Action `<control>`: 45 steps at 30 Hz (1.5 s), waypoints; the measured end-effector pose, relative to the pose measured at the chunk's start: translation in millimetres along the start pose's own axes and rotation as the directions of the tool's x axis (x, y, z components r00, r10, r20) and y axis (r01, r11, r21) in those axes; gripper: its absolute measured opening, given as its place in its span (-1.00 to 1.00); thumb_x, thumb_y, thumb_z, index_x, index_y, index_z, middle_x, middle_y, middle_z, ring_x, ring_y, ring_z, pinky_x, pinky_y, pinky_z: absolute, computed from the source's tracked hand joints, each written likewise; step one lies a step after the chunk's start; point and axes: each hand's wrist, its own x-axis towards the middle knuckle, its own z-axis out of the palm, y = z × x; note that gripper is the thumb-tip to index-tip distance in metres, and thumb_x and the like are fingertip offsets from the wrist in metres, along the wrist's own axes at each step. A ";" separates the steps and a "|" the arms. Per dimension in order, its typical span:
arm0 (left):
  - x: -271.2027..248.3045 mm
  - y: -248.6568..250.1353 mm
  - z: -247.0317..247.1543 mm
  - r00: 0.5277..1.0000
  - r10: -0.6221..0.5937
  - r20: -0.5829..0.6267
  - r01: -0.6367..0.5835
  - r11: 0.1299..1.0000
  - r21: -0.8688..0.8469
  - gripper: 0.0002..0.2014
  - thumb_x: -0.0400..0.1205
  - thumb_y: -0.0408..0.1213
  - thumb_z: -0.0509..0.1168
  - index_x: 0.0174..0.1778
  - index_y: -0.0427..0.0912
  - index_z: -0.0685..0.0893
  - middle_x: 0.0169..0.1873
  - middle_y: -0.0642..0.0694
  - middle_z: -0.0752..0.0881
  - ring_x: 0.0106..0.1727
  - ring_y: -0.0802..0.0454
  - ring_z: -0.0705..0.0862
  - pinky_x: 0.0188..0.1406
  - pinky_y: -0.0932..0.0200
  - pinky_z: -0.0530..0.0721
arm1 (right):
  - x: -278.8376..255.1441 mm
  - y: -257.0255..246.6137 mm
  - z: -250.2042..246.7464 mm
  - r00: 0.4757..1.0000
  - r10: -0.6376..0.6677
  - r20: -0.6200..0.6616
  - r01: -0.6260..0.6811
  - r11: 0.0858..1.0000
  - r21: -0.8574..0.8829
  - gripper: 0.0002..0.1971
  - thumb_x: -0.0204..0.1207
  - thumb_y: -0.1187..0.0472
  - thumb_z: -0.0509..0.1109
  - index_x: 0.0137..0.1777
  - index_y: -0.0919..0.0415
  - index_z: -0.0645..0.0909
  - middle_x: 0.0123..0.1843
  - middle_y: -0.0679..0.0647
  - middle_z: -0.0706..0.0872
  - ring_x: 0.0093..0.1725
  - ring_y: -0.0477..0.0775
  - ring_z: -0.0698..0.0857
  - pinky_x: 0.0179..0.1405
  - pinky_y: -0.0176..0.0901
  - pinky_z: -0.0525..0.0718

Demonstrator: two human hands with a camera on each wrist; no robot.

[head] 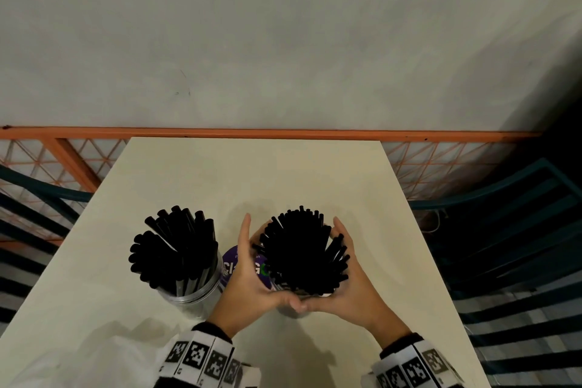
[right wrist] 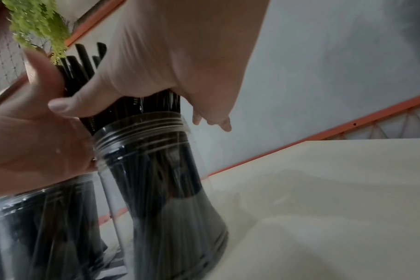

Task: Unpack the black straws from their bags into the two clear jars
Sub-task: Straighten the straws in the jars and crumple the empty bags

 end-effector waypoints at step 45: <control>-82.5 -13.6 -124.5 0.912 -0.151 -0.381 0.184 0.982 0.051 0.22 -0.02 0.03 0.61 0.52 -0.08 0.10 0.29 0.02 0.40 0.32 0.02 0.43 0.29 0.12 0.39 | -4.5 -38.8 141.5 0.998 -0.025 0.059 0.038 0.970 -0.241 0.02 0.17 -0.30 0.50 0.58 -0.12 0.05 0.48 -0.27 0.34 0.47 -0.26 0.32 0.48 -0.27 0.34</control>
